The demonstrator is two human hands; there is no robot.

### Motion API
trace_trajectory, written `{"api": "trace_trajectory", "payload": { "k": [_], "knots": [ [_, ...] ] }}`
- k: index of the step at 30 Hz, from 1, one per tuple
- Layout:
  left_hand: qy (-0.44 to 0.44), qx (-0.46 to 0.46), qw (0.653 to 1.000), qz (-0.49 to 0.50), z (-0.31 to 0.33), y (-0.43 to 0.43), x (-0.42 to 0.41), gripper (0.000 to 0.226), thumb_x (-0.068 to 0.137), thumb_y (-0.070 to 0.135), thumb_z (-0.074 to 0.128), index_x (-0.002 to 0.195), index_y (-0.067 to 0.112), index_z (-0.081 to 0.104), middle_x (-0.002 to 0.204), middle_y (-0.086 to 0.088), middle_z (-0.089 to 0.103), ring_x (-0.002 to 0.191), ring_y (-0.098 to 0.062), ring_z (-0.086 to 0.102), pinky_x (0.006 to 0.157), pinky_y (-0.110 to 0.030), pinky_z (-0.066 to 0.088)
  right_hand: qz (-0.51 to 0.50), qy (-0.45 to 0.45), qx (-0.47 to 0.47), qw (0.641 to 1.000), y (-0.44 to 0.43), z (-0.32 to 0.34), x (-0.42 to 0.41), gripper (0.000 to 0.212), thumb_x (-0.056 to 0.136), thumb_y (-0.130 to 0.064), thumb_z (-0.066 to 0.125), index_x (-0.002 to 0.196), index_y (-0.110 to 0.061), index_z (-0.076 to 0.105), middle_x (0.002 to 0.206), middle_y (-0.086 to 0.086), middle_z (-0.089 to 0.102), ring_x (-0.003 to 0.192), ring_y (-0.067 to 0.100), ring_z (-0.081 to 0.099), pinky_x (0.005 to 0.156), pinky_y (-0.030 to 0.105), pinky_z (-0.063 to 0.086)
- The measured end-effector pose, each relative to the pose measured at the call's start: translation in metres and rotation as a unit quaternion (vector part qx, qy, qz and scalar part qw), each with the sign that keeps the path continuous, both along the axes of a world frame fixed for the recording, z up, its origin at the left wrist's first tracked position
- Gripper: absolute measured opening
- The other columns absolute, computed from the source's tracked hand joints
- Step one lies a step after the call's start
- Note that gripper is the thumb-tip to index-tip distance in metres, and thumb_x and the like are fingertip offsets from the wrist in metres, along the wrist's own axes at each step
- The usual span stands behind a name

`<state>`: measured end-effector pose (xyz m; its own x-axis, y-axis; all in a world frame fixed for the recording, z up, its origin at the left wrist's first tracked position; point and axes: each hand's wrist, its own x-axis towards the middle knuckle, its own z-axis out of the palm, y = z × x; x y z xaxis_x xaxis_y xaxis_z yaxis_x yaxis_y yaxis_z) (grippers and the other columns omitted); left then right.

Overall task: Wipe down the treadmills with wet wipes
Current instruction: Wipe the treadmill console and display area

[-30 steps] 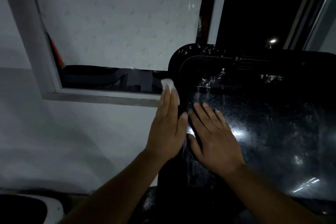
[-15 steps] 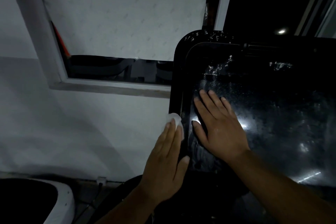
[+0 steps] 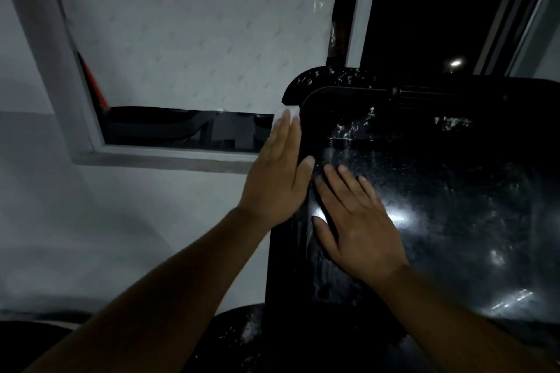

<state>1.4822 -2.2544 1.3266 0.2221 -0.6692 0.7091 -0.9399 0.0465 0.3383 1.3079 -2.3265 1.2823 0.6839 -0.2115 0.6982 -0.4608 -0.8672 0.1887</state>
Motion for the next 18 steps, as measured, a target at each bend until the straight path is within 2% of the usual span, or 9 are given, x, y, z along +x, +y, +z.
{"api": "trace_trajectory", "payload": {
  "k": [2, 5, 10, 15, 18],
  "knots": [
    [-0.021, -0.004, 1.000, -0.009, -0.009, 0.004, -0.003, 0.070, 0.105, 0.044, 0.024, 0.162, 0.007, 0.005, 0.170, -0.006, -0.005, 0.156, -0.013, -0.007, 0.127, -0.029, 0.003, 0.003, 0.003, 0.003, 1.000, -0.001, 0.001, 0.000, 0.060, 0.103, -0.042, 0.043, 0.154, -0.011, 0.039, 0.163, 0.008, 0.029, 0.153, 0.023, 0.020, 0.124, 0.047, 0.018],
    [-0.048, 0.001, 0.998, -0.039, -0.020, 0.012, 0.008, 0.067, 0.106, 0.042, 0.025, 0.162, 0.009, 0.006, 0.170, -0.004, -0.004, 0.156, -0.013, -0.004, 0.127, -0.029, 0.007, 0.007, 0.002, 0.002, 1.000, -0.002, 0.002, 0.000, 0.060, 0.103, -0.044, 0.041, 0.155, -0.013, 0.037, 0.165, 0.006, 0.027, 0.154, 0.021, 0.018, 0.124, 0.045, 0.018],
    [0.010, -0.005, 1.000, -0.017, 0.014, -0.011, 0.001, 0.074, 0.102, 0.052, 0.017, 0.162, 0.012, 0.003, 0.169, 0.001, -0.009, 0.154, -0.006, -0.012, 0.127, -0.031, 0.000, -0.032, -0.025, 0.011, 0.999, -0.027, 0.039, 0.016, 0.065, 0.103, -0.052, 0.037, 0.156, -0.014, 0.034, 0.165, 0.006, 0.024, 0.154, 0.022, 0.018, 0.124, 0.046, 0.016],
    [-0.042, -0.007, 0.998, -0.037, -0.013, 0.007, 0.008, 0.067, 0.106, 0.046, 0.022, 0.162, 0.013, 0.005, 0.170, -0.001, -0.005, 0.156, -0.009, -0.006, 0.126, -0.027, 0.003, -0.047, -0.035, -0.001, 0.998, -0.036, 0.047, 0.021, 0.065, 0.104, -0.050, 0.035, 0.157, -0.011, 0.032, 0.166, 0.008, 0.023, 0.155, 0.022, 0.015, 0.126, 0.044, 0.011],
    [0.012, -0.013, 1.000, -0.025, 0.018, -0.013, 0.015, 0.072, 0.103, 0.052, 0.018, 0.162, 0.017, -0.001, 0.170, 0.003, -0.007, 0.154, -0.003, -0.011, 0.125, -0.024, -0.002, -0.040, -0.040, 0.002, 0.998, -0.035, 0.046, 0.022, 0.064, 0.104, -0.048, 0.035, 0.156, -0.011, 0.034, 0.165, 0.007, 0.025, 0.155, 0.022, 0.014, 0.126, 0.044, 0.011]
  ]
}}
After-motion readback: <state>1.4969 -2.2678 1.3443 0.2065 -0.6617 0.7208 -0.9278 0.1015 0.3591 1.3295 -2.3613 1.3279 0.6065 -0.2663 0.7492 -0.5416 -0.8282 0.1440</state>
